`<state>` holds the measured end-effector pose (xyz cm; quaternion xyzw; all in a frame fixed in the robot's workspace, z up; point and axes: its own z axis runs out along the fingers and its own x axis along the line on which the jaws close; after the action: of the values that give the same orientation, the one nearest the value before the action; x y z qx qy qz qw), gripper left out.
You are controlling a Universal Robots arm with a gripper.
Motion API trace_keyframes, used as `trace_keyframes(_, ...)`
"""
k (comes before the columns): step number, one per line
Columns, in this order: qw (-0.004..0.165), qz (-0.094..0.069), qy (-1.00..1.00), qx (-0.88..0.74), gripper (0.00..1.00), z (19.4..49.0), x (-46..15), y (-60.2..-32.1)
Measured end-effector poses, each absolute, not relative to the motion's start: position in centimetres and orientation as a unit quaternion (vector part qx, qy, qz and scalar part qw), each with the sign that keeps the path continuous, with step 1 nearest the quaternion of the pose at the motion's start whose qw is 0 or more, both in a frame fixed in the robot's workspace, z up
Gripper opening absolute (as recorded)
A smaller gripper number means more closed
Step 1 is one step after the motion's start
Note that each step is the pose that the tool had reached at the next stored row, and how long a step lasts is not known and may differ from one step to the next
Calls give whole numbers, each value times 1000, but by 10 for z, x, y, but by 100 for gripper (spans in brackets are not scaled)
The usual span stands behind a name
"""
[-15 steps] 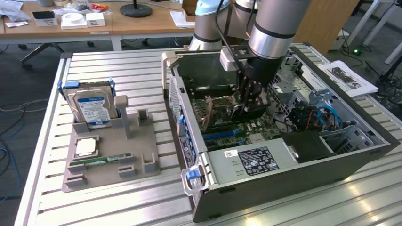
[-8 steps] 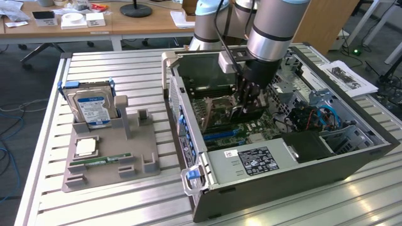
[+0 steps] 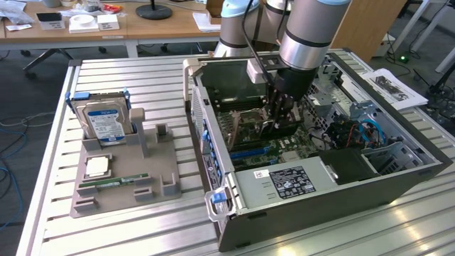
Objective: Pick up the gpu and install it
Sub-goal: 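Insert the gpu into the slot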
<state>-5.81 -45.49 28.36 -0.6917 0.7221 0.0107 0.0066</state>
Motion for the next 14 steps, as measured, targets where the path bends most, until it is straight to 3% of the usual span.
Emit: trace_keyframes(14,7,11,722,-692,27,282,-62,-455)
